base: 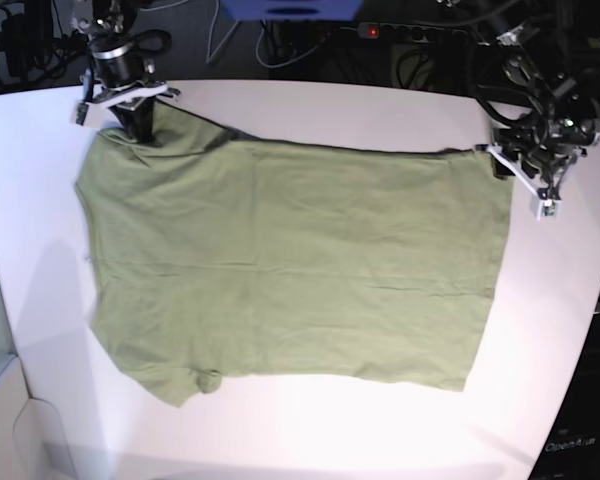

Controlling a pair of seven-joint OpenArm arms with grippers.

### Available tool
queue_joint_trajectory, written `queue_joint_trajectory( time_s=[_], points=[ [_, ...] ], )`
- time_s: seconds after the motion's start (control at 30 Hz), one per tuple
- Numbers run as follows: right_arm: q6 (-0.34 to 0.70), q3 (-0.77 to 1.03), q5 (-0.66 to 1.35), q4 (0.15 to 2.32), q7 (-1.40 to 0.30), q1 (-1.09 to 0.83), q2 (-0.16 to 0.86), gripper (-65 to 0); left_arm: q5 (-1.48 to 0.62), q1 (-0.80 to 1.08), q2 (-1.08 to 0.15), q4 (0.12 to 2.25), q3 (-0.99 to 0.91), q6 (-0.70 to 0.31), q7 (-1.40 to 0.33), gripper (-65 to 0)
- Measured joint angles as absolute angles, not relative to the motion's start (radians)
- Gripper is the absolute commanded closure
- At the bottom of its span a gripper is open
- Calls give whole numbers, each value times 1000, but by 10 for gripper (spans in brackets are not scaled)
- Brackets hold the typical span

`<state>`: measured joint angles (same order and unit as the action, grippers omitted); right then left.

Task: Fold the T-shirt properly
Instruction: 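Close both grippers on the green shirt's edge at shoulder and hem, then lift the gripped edge with both grippers and fold it over the shirt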

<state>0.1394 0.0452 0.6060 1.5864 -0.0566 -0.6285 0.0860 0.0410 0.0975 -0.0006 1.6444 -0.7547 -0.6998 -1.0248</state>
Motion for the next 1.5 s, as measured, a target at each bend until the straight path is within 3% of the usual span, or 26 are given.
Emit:
queue_joint_trajectory(
  time_s=[0.47, 0.63, 1.27, 1.5],
  points=[
    [139, 43, 606, 1586, -56, -629, 86, -1, 26, 84, -20, 1555, -757, -699, -976, -270],
    [139, 43, 606, 1586, -56, -630, 86, -1, 25, 86, -17, 1555, -757, -692, -971, -10],
    [123, 44, 587, 1706, -158, -649, 133, -1, 22, 82, -19, 1559, -756, -693, -983, -23],
    [120, 44, 587, 1796, -157, -642, 141, -3, 35, 19, -17, 1553, -756, -696, -1094, -23]
  ],
)
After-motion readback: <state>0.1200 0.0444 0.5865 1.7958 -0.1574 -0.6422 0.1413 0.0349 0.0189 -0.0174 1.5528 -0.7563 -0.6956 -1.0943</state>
